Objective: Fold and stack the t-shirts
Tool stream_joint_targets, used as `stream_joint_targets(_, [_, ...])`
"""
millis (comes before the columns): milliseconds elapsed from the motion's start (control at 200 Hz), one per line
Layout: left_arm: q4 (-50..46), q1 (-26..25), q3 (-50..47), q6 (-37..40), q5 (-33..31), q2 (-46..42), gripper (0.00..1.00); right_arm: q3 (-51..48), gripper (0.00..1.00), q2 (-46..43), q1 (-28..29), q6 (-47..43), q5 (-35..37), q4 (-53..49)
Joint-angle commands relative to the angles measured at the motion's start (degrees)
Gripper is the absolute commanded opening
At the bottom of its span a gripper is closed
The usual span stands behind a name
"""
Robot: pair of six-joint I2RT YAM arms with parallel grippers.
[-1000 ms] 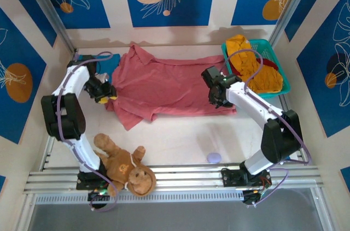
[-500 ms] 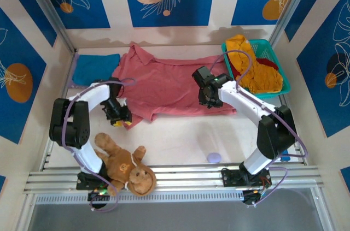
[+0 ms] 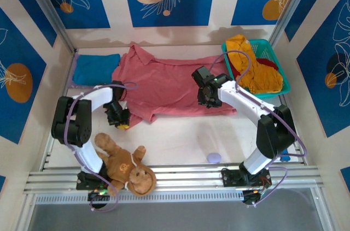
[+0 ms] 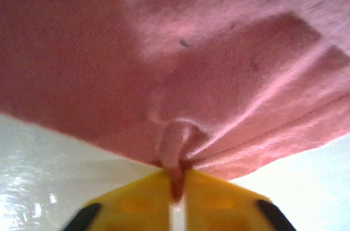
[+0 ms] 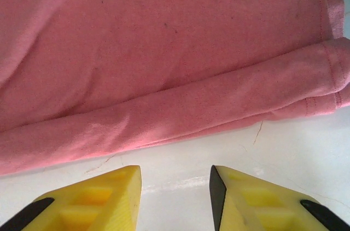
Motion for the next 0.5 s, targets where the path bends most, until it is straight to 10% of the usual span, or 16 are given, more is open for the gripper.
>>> stream_joint_targets(0, [1.7, -1.4, -1.2, 0.1, -0.2, 0.2, 0.0, 0.4, 0.39, -0.8, -0.2, -0.3, -1.4, -0.4])
stream_joint_targets(495, [-5.3, 2.3, 25.9, 2.0, 0.6, 3.5, 0.0, -1.8, 0.4, -1.5, -0.8, -0.9, -9.4, 2.1])
